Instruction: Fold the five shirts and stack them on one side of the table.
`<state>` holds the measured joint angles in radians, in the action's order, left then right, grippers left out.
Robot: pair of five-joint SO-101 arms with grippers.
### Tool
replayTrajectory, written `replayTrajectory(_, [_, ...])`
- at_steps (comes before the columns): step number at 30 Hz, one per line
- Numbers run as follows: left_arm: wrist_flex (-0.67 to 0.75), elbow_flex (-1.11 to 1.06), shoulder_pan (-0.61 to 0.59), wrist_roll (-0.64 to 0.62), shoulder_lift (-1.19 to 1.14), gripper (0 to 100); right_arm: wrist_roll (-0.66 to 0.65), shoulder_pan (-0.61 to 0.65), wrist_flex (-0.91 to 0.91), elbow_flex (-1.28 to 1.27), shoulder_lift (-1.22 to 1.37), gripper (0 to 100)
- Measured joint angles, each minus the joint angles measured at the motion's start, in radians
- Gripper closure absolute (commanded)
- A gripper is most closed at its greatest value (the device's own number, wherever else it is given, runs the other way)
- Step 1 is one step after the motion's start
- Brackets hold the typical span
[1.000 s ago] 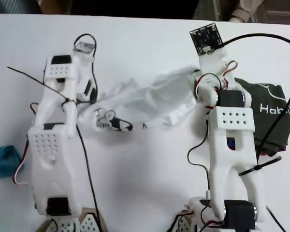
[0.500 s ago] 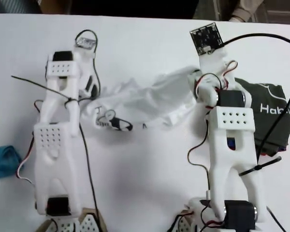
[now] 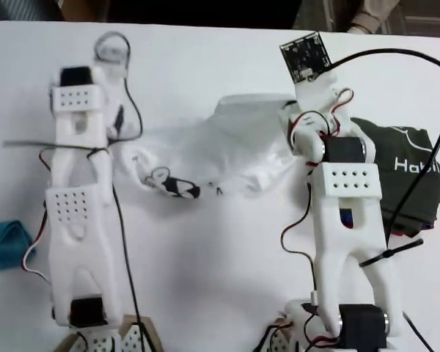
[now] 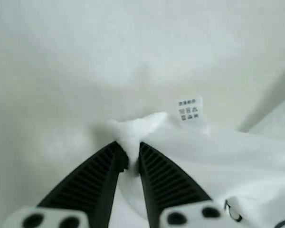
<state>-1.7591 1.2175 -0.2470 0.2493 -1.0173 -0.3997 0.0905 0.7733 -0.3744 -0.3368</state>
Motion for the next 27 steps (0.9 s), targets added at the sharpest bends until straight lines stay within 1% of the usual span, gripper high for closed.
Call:
replayTrajectory(2, [-0.008, 0.083, -0.006, 0.003, 0.009, 98, 0.000, 0.018, -0.014, 0.000, -0.018, 97.7])
replayTrajectory(4, [-0.011, 0.110, -0.008, 0.003, 0.049, 98, -0.006, 0.046, -0.017, 0.008, -0.043, 97.7])
replayTrajectory(9, [-0.011, 0.097, -0.006, 0.003, 0.247, 98, -0.084, 0.157, -0.017, 0.080, -0.121, 97.8])
replayTrajectory(12, [-0.011, -0.006, -0.006, 0.006, 0.425, 98, -0.129, 0.175, -0.005, 0.146, -0.190, 97.8])
replayTrajectory(18, [-0.011, -0.338, -0.017, 0.012, 0.806, 98, -0.269, 0.176, 0.025, 0.245, -0.331, 97.8])
replayTrajectory(22, [-0.011, -0.485, -0.017, 0.012, 1.025, 98, -0.305, 0.173, 0.025, 0.278, -0.399, 97.8])
replayTrajectory(27, [-0.011, -0.586, -0.018, 0.012, 1.212, 98, -0.327, 0.176, 0.025, 0.282, -0.499, 97.8])
